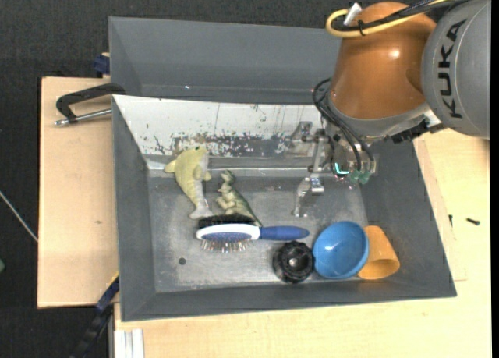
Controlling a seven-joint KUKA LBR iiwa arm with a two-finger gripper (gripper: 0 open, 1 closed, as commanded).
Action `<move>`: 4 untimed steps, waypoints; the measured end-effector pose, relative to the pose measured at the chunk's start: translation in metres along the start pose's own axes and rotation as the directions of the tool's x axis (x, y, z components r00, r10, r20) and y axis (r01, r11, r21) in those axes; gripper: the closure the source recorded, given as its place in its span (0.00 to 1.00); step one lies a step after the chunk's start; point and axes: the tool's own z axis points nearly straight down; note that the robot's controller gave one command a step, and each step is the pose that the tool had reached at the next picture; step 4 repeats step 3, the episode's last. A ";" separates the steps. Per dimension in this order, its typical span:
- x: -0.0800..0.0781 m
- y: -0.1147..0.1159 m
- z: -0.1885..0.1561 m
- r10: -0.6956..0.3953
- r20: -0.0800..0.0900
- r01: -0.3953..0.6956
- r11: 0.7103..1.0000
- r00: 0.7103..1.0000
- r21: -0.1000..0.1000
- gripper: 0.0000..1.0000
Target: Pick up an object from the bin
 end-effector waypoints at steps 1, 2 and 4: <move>0.014 -0.020 0.156 -0.259 0.009 0.259 0.966 0.966 0.000 0.00; 0.014 -0.021 0.153 -0.260 0.006 0.260 0.966 0.966 0.002 1.00; 0.007 0.012 0.029 -0.291 0.020 0.291 0.957 0.956 0.004 1.00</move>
Offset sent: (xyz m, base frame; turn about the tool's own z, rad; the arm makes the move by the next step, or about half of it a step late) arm -0.0183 -0.0217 -0.1607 -0.2632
